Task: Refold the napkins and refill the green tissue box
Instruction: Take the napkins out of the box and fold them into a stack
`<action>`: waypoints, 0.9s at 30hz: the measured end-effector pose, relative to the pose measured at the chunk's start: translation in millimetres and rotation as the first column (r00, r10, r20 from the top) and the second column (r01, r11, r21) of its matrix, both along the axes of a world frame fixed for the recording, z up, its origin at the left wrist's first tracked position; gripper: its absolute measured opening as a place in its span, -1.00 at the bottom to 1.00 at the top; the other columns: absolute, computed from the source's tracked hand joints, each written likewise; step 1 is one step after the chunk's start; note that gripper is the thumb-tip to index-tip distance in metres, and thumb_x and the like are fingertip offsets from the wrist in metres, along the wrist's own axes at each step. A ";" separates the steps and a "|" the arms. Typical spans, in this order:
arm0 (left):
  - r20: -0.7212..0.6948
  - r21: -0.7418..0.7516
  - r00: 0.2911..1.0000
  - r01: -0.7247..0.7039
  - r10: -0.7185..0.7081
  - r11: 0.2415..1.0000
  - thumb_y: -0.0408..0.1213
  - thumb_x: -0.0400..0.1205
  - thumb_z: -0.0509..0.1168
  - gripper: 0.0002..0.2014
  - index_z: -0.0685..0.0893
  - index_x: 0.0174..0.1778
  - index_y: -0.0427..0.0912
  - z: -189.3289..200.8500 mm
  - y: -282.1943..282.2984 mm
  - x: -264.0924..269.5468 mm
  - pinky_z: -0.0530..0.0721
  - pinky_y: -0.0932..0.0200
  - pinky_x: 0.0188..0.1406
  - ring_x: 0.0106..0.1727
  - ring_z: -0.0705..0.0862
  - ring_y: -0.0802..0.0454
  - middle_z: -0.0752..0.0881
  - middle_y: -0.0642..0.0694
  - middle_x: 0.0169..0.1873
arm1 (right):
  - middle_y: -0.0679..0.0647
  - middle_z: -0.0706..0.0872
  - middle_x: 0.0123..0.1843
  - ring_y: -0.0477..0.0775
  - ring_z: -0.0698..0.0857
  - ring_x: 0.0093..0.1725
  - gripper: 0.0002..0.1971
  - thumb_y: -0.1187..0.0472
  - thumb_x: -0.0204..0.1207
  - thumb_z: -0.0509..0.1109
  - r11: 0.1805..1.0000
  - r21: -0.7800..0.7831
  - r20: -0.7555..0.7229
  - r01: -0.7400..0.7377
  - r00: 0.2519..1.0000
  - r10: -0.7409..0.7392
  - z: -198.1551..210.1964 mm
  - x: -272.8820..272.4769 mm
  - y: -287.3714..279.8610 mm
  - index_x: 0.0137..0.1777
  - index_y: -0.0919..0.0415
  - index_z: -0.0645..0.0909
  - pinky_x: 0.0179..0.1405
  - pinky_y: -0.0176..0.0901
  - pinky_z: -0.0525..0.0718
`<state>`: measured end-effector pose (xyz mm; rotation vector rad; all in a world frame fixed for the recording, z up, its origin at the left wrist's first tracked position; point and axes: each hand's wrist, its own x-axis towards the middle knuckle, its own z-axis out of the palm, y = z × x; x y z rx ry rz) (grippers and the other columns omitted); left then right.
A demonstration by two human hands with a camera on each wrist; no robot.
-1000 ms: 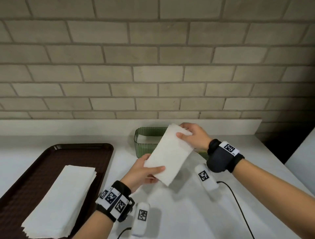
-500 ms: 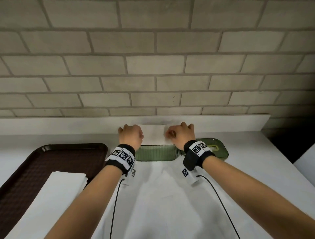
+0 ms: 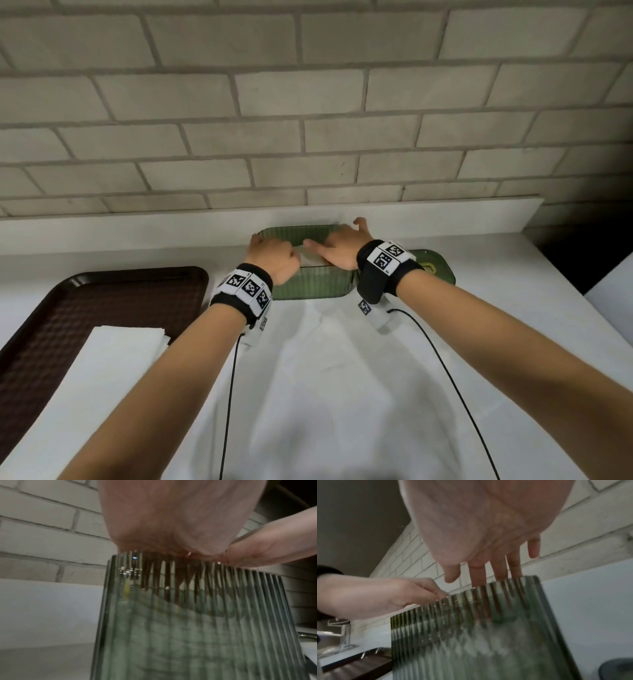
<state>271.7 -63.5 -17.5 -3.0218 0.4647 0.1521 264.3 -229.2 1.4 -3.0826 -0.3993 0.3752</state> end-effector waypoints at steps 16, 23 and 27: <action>-0.079 -0.367 0.930 0.307 -0.358 0.878 0.04 0.61 0.32 -0.55 0.60 0.32 -0.17 -30.8 -58.1 -130.6 0.56 0.03 0.19 0.22 0.58 -0.09 0.61 -0.09 0.17 | -0.14 0.71 -0.36 -0.10 0.63 -0.33 -0.91 0.22 0.35 0.55 0.939 0.319 0.008 0.125 0.991 -0.135 7.6 -101.2 -134.2 -0.25 0.02 0.72 -0.22 -0.27 0.53; -0.228 -0.035 0.913 0.339 -0.337 0.940 0.29 0.36 0.45 -0.16 0.39 0.35 -0.23 -46.3 -94.6 -164.0 0.44 -0.02 0.17 0.28 0.32 -0.18 0.37 -0.17 0.25 | -0.12 0.47 0.10 -0.06 0.49 0.02 -0.33 -0.01 0.09 0.72 0.995 0.001 -0.265 0.105 0.959 -0.101 -35.2 -157.4 -153.4 0.22 -0.08 0.54 -0.05 -0.18 0.50; -0.288 -0.030 0.908 0.310 -0.305 0.950 0.20 0.40 0.48 -0.26 0.44 0.29 -0.25 -43.1 -100.8 -164.0 0.44 -0.01 0.21 0.29 0.32 -0.19 0.36 -0.18 0.24 | -0.10 0.40 0.23 0.02 0.42 0.20 -0.29 -0.04 0.04 0.72 0.995 -0.096 -0.213 0.021 0.976 -0.041 -46.0 -164.1 -152.1 0.18 -0.08 0.47 0.10 -0.12 0.45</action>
